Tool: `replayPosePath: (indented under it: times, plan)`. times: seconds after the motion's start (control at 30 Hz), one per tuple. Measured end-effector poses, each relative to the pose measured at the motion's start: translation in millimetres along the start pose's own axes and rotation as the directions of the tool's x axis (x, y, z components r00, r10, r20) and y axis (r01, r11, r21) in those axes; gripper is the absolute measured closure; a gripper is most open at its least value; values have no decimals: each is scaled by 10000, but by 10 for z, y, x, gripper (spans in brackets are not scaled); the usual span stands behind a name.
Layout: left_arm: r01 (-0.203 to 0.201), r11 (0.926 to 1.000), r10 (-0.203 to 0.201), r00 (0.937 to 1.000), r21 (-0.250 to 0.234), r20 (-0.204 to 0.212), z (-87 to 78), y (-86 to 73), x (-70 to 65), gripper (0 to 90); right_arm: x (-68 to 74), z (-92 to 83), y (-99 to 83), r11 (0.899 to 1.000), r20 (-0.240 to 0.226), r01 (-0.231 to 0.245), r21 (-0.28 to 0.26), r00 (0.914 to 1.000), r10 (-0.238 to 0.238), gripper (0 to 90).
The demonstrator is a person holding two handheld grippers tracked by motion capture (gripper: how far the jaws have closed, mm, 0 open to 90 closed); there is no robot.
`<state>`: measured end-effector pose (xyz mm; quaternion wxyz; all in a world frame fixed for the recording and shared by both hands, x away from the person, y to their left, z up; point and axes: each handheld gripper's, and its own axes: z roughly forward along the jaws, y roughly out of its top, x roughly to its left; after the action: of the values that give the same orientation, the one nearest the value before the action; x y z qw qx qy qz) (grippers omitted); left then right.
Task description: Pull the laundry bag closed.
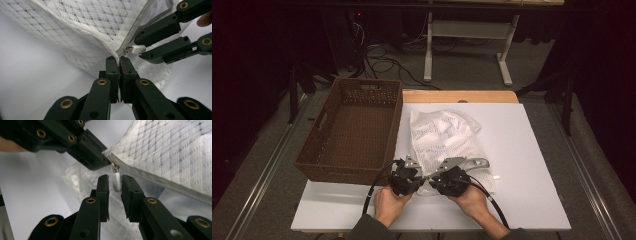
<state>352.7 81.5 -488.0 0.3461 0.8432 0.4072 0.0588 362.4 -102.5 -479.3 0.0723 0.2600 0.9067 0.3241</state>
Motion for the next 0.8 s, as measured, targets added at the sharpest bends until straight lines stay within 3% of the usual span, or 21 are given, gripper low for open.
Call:
replayPosePath:
  times: [0.37, 0.8]
  plan:
    - [-18, 10000, 18, 10000, 40, 31, -4, 4, 11, 866, -4, 85, 29, 9998, -175, -65, 203, 9998, 68, 821]
    - [-88, 10000, 88, 10000, -28, -4, -5, 18, -8, 867, -4, 63, 26, 9997, 52, 7, 228, 10000, -8, 868]
